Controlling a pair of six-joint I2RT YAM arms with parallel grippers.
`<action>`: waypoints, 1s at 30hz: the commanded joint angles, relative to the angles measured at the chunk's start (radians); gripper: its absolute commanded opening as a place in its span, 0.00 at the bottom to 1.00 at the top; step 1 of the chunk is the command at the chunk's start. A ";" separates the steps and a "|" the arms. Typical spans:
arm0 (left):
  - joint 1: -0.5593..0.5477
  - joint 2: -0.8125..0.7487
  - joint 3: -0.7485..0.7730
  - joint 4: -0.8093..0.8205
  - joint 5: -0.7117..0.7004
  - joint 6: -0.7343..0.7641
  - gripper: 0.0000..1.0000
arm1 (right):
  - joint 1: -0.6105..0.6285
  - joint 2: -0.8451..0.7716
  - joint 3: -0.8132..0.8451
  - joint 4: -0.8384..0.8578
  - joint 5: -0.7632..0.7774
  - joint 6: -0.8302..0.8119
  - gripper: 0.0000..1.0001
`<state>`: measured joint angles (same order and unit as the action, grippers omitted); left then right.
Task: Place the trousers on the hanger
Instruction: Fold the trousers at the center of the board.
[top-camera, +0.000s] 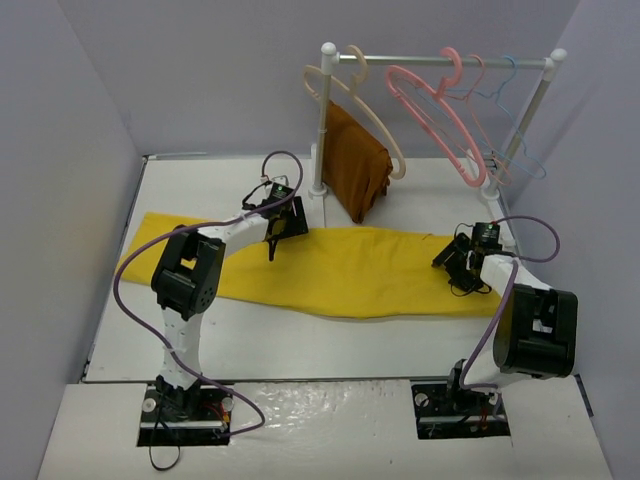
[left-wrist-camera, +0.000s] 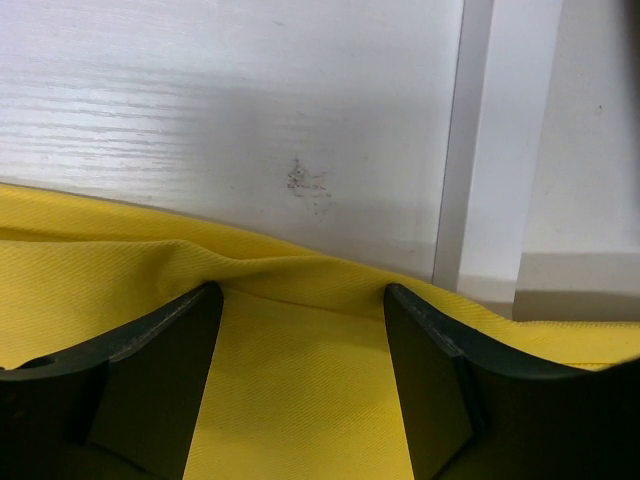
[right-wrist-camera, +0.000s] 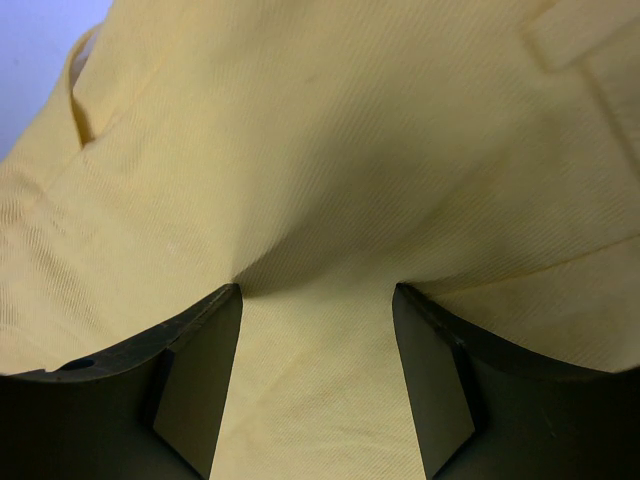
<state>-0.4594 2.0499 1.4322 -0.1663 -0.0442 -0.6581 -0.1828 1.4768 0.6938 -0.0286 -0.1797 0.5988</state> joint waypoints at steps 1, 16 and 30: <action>0.077 -0.010 -0.010 -0.018 -0.079 -0.016 0.63 | -0.111 0.001 -0.040 -0.095 0.197 -0.049 0.60; 0.042 -0.457 -0.209 -0.116 -0.054 0.019 0.64 | 0.114 -0.325 -0.053 -0.142 0.012 -0.045 0.60; 0.046 -0.503 -0.601 -0.060 -0.070 -0.108 0.64 | 0.380 -0.419 -0.283 -0.142 0.024 0.171 0.15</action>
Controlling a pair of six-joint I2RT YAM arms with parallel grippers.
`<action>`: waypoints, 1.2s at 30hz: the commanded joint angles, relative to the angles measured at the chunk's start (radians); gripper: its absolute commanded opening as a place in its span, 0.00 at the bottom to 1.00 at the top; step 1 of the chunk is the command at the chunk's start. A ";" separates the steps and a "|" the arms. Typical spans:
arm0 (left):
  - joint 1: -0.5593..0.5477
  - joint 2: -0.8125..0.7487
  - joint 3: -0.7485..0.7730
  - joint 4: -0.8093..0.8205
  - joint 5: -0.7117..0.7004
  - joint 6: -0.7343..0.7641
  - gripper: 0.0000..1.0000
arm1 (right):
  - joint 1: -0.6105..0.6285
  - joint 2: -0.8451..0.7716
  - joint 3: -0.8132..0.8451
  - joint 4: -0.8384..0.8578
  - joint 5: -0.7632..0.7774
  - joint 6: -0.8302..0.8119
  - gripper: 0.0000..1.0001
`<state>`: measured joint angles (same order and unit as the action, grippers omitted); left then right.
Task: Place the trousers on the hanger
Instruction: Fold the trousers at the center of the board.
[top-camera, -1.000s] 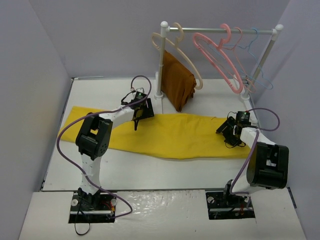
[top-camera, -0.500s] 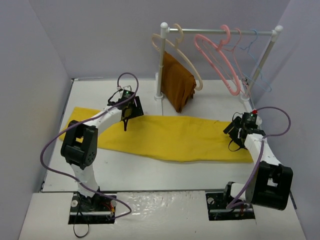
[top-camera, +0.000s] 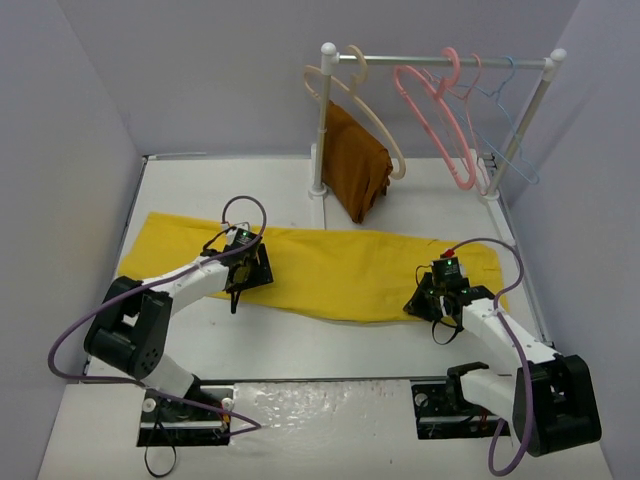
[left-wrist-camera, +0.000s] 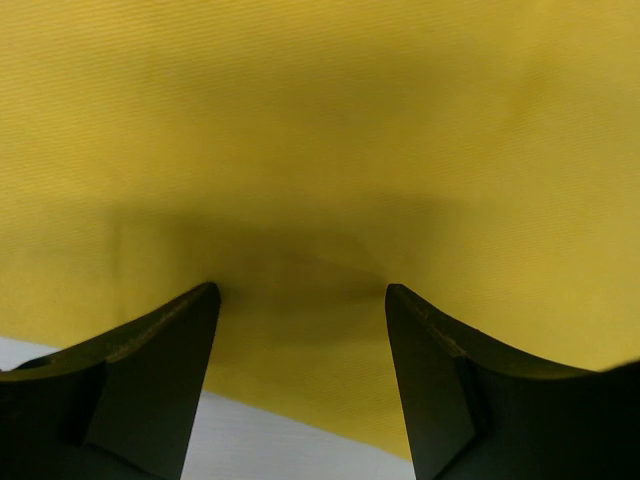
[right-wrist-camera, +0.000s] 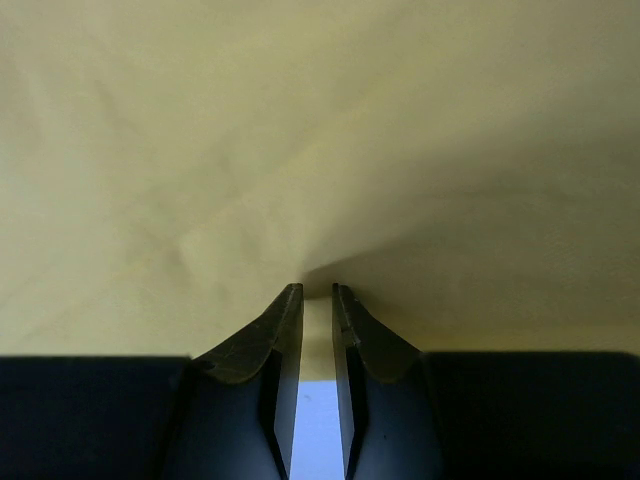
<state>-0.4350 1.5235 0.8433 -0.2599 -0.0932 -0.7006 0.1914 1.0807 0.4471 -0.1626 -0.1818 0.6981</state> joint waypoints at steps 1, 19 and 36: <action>0.029 0.036 -0.011 0.030 -0.023 -0.068 0.64 | 0.006 -0.020 -0.043 -0.015 0.042 0.076 0.14; 0.482 -0.091 0.001 -0.125 0.016 -0.070 0.64 | -0.012 0.009 0.000 -0.066 0.171 0.072 0.24; 0.897 -0.113 0.145 -0.141 0.190 0.067 0.74 | 0.020 -0.077 0.170 -0.064 0.143 -0.165 0.67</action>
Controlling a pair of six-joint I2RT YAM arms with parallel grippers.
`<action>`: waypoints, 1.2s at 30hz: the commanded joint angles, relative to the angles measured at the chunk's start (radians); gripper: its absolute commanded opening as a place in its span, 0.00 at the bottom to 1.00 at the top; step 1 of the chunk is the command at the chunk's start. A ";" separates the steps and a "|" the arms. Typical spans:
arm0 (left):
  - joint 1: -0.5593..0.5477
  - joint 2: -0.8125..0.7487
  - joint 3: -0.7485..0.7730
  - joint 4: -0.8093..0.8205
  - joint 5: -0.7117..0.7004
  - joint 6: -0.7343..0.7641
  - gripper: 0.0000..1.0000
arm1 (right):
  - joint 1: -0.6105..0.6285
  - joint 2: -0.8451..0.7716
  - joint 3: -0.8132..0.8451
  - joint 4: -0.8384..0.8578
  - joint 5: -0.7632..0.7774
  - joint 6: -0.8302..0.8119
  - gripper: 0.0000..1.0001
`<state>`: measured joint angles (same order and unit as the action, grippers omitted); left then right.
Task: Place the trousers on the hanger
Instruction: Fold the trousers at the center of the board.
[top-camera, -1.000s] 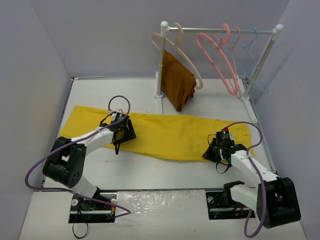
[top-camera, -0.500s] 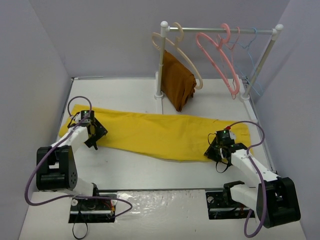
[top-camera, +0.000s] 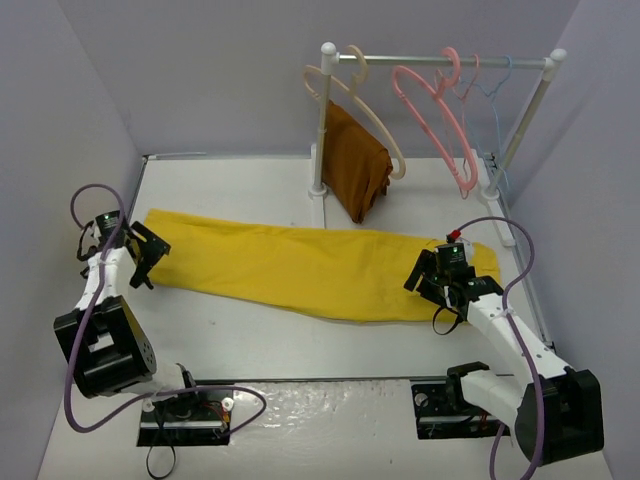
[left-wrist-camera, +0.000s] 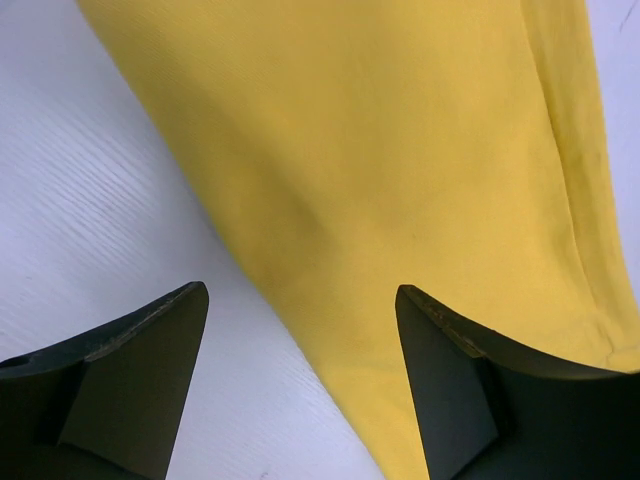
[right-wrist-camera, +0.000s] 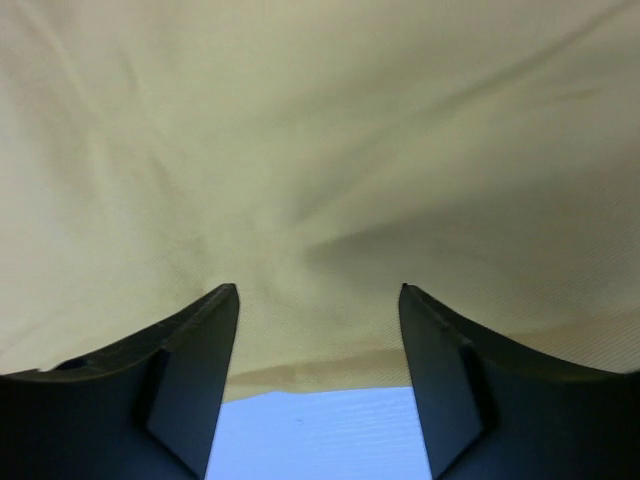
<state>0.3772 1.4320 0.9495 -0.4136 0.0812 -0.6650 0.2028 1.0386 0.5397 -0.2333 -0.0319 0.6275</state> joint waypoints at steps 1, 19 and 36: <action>0.099 0.004 0.037 0.027 0.015 0.028 0.76 | 0.010 -0.031 0.091 0.008 -0.027 -0.118 0.69; 0.075 0.059 0.081 0.049 -0.021 -0.019 0.78 | 0.012 0.077 0.132 0.057 -0.028 -0.148 0.74; -0.552 -0.279 0.021 -0.028 -0.062 0.256 0.78 | -0.371 0.113 0.280 -0.201 0.362 -0.056 1.00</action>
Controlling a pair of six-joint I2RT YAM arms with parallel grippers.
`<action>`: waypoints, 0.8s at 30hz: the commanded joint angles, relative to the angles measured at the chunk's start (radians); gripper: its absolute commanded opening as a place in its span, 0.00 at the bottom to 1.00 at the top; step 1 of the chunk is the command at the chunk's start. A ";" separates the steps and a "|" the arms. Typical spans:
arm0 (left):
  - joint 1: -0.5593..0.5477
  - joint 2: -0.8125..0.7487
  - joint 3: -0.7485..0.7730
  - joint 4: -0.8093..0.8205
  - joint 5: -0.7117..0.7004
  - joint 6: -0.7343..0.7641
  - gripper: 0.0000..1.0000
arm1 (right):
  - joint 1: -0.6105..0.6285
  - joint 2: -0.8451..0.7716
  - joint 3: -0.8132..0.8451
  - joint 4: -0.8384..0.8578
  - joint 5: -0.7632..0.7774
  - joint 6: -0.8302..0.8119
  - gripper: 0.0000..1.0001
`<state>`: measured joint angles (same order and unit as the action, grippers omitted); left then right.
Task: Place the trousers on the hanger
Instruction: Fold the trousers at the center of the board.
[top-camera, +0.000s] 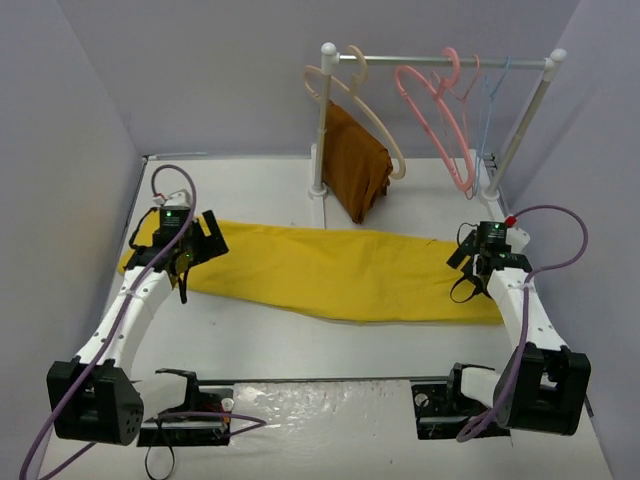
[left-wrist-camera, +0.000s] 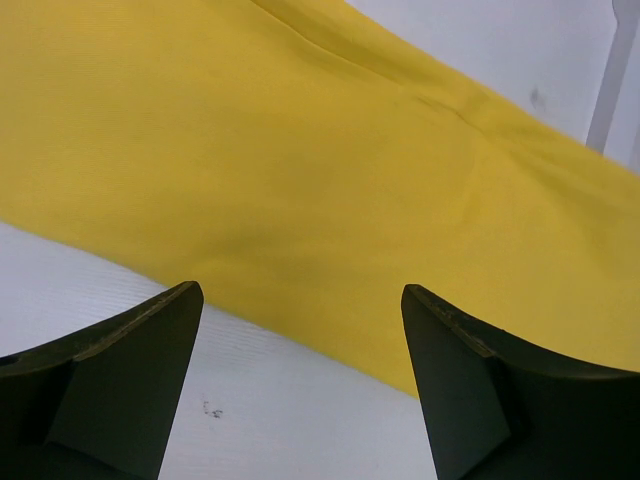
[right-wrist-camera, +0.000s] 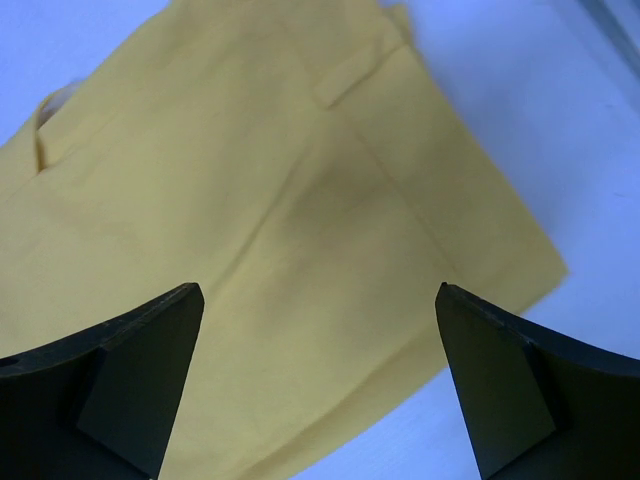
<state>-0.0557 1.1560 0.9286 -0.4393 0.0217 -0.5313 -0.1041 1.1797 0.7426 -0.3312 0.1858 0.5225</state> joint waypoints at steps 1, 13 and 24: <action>-0.134 -0.003 0.027 0.011 -0.004 0.131 0.78 | -0.086 -0.017 0.086 -0.117 0.171 0.055 1.00; -0.149 -0.022 0.015 0.021 0.041 0.136 0.78 | -0.295 0.160 0.069 0.024 0.032 0.077 1.00; -0.150 -0.001 -0.006 0.058 0.047 0.146 0.78 | -0.318 0.270 0.012 0.252 -0.083 -0.044 1.00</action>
<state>-0.2073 1.1629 0.9174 -0.4423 0.0602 -0.4060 -0.4137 1.4011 0.7265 -0.1803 0.1426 0.5500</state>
